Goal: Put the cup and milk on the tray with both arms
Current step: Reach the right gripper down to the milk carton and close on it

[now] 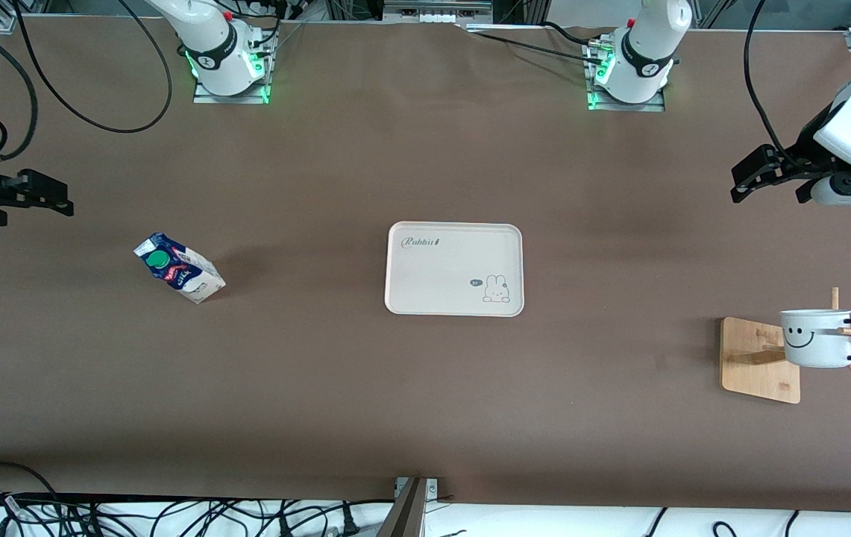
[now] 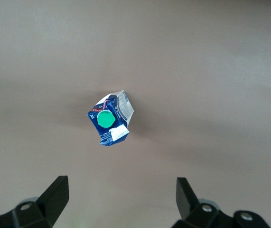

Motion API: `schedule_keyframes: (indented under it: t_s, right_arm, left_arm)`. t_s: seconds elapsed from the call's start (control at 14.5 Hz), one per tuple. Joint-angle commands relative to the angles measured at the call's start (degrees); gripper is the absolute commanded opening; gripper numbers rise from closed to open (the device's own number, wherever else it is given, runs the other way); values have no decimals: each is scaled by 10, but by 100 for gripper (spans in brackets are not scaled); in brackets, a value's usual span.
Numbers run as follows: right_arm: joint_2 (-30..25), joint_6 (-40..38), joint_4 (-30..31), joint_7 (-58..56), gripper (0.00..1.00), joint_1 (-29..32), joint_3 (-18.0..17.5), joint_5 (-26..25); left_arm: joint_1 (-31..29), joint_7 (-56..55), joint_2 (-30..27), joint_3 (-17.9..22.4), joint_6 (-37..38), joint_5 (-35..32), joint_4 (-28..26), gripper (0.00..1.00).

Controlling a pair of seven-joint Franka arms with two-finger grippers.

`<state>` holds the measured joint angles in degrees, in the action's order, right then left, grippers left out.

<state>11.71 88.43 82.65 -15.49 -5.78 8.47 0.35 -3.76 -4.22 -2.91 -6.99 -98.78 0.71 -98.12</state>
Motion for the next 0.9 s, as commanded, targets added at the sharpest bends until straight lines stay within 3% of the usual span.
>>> schedule_keyframes:
  t_s: [0.0, 0.48, 0.83]
  right_arm:
    - [47, 33, -1, -89, 100, 0, -1, 26]
    - [133, 49, -1, -138, 100, 6, -1, 32]
    - [144, 53, 0, -212, 100, 8, 0, 32]
  left_arm:
    - [-1, -4, 0, 0, 1, 10, 0, 100]
    - [-1, -4, 0, 1, 1, 10, 0, 100]
    - [-1, -4, 0, 1, 1, 10, 0, 100]
